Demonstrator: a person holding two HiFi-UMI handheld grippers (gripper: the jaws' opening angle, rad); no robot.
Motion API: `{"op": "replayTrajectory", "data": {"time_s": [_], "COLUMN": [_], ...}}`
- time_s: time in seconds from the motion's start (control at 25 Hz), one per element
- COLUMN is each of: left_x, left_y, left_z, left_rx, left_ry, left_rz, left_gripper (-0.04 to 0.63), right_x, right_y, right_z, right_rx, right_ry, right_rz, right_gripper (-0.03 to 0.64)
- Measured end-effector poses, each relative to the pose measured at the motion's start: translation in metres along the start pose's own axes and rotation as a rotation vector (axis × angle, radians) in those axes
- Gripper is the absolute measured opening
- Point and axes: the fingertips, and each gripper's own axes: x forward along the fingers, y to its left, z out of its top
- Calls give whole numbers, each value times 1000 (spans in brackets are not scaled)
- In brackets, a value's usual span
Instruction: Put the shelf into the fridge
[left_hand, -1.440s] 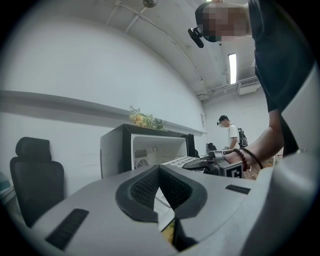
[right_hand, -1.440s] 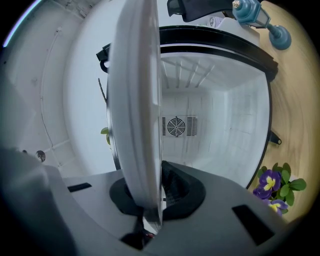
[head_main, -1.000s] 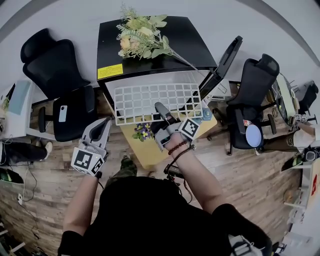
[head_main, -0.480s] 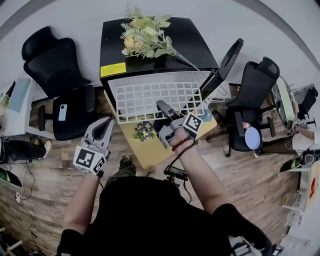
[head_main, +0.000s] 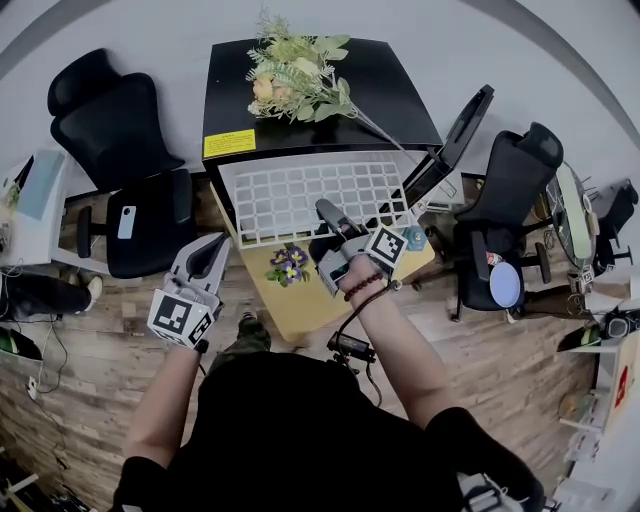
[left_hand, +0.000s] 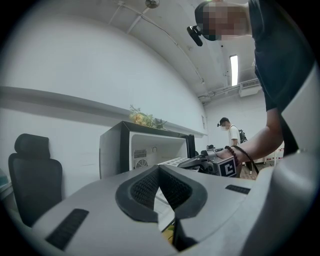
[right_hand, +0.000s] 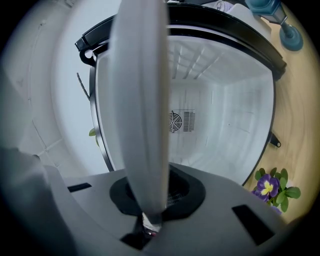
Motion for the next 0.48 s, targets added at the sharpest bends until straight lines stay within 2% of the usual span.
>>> {"op": "replayTrajectory", "data": {"time_s": [0.48], "left_x": [7], "left_y": [3], "left_z": [-3], "left_rx": [16], "left_ry": [9], "left_rz": [4], "left_gripper": [18], "right_x": [9], "right_y": [0], "right_z": [5], "right_rx": [-19], "right_ry": [20], "right_rz": [17], "right_gripper": [40]}}
